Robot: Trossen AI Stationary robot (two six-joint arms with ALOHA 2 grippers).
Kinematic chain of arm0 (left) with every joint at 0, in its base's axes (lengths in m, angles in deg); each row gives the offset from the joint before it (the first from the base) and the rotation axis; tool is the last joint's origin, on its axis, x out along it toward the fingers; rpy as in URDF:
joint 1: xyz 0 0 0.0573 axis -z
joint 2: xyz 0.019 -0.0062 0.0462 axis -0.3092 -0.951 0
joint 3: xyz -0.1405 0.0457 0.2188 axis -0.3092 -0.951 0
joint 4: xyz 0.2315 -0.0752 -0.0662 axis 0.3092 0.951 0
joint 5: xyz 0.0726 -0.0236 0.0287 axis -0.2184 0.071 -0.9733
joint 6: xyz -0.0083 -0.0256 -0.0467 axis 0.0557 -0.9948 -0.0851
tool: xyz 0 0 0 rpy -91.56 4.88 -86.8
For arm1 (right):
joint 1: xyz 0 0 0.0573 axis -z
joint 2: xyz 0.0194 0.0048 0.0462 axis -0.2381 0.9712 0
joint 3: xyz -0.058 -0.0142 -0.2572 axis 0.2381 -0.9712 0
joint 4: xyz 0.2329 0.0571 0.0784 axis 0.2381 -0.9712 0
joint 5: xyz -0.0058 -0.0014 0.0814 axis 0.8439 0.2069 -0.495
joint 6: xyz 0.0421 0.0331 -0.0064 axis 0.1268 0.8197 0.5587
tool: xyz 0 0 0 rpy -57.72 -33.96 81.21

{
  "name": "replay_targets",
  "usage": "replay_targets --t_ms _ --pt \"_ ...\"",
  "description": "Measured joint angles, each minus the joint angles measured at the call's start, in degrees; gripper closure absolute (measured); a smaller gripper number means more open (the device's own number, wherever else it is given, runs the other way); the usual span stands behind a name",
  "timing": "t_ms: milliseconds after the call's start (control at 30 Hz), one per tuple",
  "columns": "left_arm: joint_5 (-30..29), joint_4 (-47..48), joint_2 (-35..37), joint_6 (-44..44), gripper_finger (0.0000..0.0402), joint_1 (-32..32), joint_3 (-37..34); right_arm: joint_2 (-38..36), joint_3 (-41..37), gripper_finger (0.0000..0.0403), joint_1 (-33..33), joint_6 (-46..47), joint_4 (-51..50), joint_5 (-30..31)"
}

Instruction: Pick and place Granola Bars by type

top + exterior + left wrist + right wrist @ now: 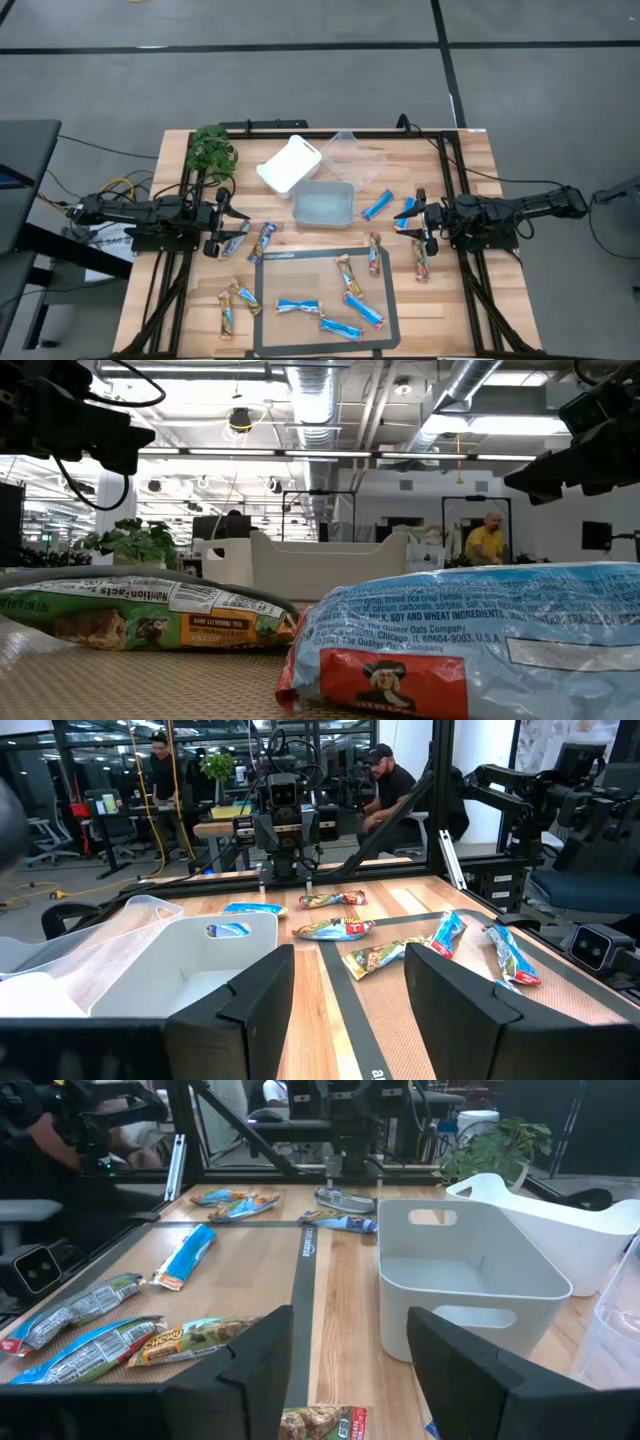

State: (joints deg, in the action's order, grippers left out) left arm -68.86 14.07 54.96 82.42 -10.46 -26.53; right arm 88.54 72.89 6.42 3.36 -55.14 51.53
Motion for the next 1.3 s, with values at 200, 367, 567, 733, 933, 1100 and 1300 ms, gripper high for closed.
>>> replay_targets --t_ms 200,367,567,733,933,1100,1300 --pt "0.0 0.0 0.0 0.0 0.0216 0.0 0.0 0.0 0.0 0.0212 0.0 0.0 0.0 0.0" --pt "0.0 0.0 0.0 0.0 0.0216 0.0 0.0 0.0 0.0 0.0212 0.0 0.0 0.0 0.0" --pt "0.0 0.0 0.0 0.0 0.0216 0.0 0.0 0.0 0.0 0.0212 0.0 0.0 0.0 0.0" --pt "-3.3 -0.6 0.0 10.1 0.0216 0.0 0.0 0.0 0.0 0.0212 0.0 0.0 0.0 0.0" --pt "-4.2 -0.8 0.0 18.5 0.0216 0.0 0.0 0.0 0.0 0.0212 0.0 0.0 0.0 0.0" --pt "-2.7 -0.6 -1.5 14.2 0.0216 0.0 0.0 0.0 0.0 0.0212 0.0 0.0 0.0 0.0" --pt "2.6 0.7 -10.7 1.8 0.0216 0.0 0.6 0.0 0.0 0.0212 0.0 0.0 0.0 0.0"
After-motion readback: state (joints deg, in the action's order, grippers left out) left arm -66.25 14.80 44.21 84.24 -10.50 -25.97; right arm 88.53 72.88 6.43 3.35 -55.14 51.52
